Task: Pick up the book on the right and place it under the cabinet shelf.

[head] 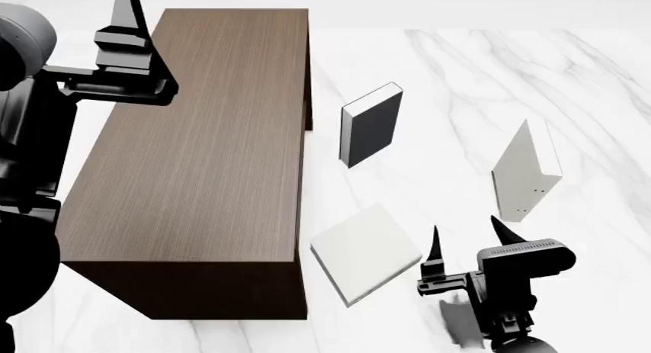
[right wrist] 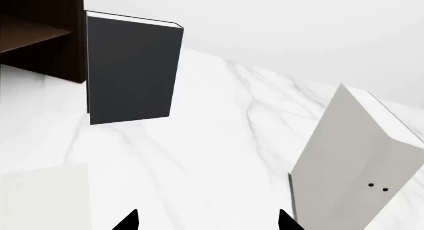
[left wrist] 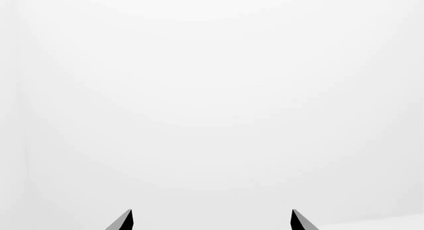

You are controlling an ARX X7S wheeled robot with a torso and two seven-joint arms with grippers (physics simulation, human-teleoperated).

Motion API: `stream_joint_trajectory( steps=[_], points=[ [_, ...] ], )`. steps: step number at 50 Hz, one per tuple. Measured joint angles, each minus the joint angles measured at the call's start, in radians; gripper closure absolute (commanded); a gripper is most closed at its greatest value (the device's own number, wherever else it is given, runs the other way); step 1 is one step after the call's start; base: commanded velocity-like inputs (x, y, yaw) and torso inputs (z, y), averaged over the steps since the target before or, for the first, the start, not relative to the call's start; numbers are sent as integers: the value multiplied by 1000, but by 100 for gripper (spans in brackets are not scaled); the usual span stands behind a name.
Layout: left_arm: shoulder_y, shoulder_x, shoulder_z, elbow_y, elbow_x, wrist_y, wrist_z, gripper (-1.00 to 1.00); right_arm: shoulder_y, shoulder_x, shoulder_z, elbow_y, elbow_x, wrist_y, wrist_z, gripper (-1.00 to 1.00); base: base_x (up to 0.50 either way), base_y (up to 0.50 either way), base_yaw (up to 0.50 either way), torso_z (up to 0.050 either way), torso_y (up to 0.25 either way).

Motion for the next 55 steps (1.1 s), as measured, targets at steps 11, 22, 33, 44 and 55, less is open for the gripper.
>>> stream_joint_trajectory(
  steps=[11,22,33,44,55],
  points=[
    [8,-4,-6,4,-7,4,-3,-100,10,-11,-9,39,-6,21,7,-100,0,0,0,0,0],
    [11,-9,-12,11,-17,4,-8,-100,24,-23,-21,78,-12,48,12,-100,0,0,0,0,0],
    [11,-12,-15,15,-24,5,-11,-100,34,-27,-34,99,-18,63,9,-100,0,0,0,0,0],
    [5,-15,-19,19,-38,0,-17,-100,49,-33,-46,130,-27,63,4,-100,0,0,0,0,0],
    [-2,-19,-22,25,-53,-7,-23,-100,63,-37,-54,150,-34,80,7,-100,0,0,0,0,0]
  ],
)
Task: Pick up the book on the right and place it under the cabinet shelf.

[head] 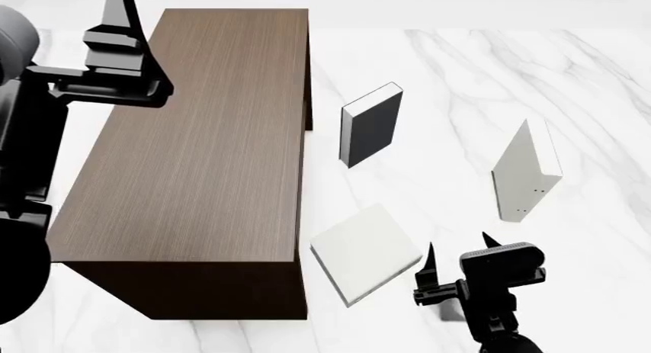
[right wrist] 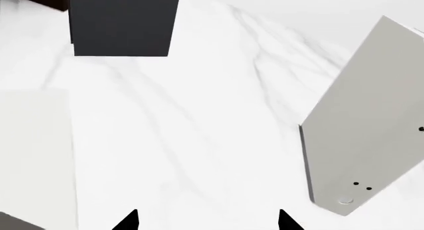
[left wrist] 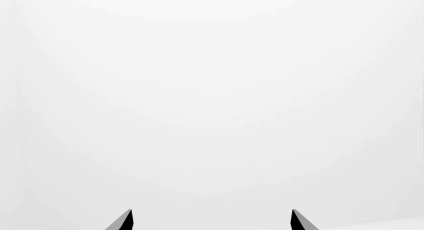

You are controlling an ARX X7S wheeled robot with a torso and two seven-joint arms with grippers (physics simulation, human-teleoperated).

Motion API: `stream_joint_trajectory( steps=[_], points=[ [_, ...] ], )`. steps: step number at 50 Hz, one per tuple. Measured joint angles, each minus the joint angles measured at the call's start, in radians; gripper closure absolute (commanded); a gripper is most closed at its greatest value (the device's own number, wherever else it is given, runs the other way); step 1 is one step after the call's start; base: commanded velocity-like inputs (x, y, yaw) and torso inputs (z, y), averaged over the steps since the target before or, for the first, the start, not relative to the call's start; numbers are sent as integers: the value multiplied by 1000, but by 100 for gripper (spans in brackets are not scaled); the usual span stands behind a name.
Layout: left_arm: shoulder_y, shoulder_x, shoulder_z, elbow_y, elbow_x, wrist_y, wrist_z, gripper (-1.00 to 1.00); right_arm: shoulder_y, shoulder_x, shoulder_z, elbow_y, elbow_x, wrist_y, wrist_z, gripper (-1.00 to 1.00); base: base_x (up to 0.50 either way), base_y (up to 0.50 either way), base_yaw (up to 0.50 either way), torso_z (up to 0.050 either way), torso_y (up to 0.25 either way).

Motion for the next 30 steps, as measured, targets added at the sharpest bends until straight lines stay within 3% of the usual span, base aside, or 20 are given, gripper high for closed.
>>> stream_joint_trajectory(
  steps=[30],
  points=[
    [-2,-13,-1,5,-22,-2,-9,-100,46,-24,-12,69,57,5,-56,-100,0,0,0,0,-1]
  ],
)
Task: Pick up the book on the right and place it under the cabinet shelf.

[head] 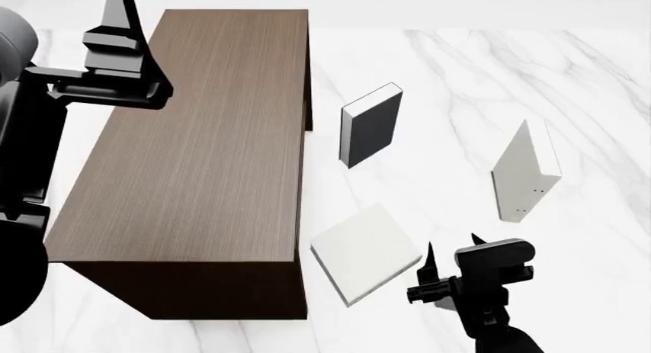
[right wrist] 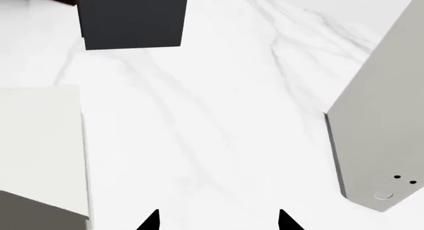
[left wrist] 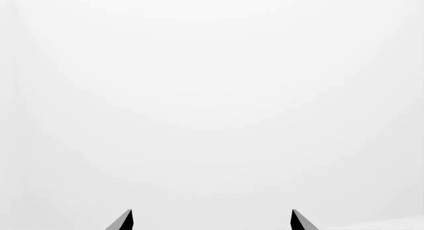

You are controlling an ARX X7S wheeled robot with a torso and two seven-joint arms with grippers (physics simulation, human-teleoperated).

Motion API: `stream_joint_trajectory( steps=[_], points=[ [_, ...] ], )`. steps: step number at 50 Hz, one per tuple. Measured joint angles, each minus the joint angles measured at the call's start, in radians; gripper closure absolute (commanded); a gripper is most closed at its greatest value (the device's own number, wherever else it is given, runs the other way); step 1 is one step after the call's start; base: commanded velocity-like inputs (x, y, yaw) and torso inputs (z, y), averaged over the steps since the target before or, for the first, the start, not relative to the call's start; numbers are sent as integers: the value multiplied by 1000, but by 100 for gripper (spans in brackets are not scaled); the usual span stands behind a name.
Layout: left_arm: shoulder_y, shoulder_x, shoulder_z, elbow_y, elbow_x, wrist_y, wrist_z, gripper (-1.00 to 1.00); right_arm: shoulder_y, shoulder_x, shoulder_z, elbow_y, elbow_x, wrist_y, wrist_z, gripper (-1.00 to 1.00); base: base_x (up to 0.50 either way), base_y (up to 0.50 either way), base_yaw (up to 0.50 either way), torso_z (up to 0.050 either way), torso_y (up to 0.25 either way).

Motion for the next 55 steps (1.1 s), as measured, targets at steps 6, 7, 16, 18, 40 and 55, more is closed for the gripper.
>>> stream_joint_trajectory(
  steps=[6,7,16,18,40,55],
  points=[
    [0,-2,1,1,-3,1,-2,-100,2,-1,-3,6,-1,-7,-2,-100,2,0,1,-3,-2],
    [0,-2,0,1,-3,1,-3,-100,1,-1,-4,5,-2,-8,-2,-100,0,0,0,0,-11],
    [2,-4,2,-3,-5,7,-3,-100,-2,2,-11,-6,-29,-5,18,-100,0,0,0,0,-2],
    [3,-4,2,-4,-5,8,-4,-100,-2,2,-13,-10,-36,-3,24,-100,0,0,0,0,0],
    [6,-10,3,-6,-11,19,-7,-100,-5,-4,-39,-46,-96,31,62,-100,0,0,0,0,-1],
    [4,-17,-4,0,-27,15,-17,-100,2,-18,-65,-74,-122,75,75,-100,0,0,0,0,-1]
  ],
)
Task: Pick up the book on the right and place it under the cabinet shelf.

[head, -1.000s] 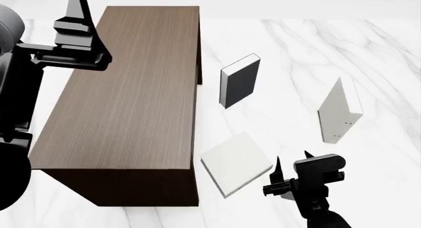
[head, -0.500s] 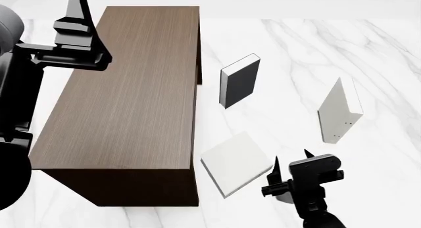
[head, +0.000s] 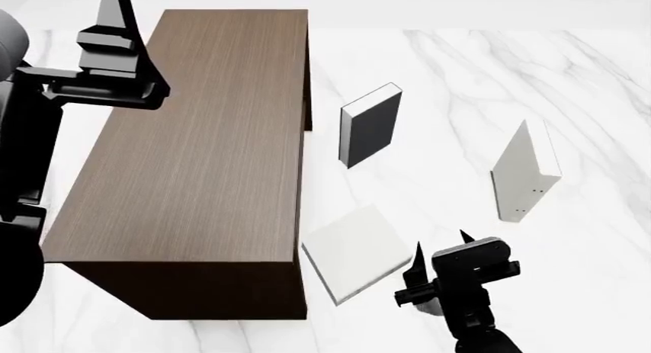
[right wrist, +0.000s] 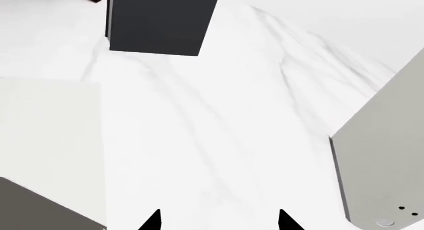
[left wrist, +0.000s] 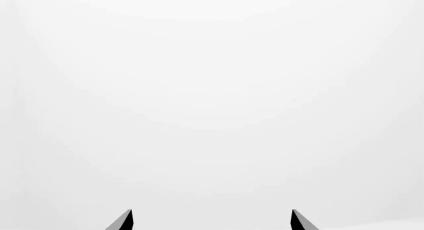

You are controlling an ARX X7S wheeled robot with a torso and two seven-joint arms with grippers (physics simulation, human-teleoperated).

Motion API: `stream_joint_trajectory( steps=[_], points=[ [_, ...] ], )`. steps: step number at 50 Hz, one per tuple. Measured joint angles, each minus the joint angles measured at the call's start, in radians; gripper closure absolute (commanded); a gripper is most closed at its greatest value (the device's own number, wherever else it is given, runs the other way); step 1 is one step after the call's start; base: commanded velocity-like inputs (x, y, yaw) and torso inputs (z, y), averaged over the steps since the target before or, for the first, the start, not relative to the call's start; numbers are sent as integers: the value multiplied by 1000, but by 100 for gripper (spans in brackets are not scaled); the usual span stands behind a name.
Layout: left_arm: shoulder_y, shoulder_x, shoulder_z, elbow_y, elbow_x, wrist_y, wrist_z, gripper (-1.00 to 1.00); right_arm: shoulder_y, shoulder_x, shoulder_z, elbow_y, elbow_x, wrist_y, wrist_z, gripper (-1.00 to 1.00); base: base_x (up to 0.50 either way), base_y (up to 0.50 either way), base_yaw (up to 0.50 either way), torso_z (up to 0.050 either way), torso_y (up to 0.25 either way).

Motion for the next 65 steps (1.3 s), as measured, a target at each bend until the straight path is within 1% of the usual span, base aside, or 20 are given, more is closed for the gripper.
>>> stream_joint_trajectory(
  steps=[23,65],
  points=[
    [-7,-18,-26,17,-40,-17,-20,-100,25,-37,-49,-48,-42,106,25,-100,0,0,0,0,-2],
    [6,-40,-47,29,-75,-11,-41,-100,74,-108,-128,-18,-120,170,36,-100,0,0,0,-1,-3]
  ],
)
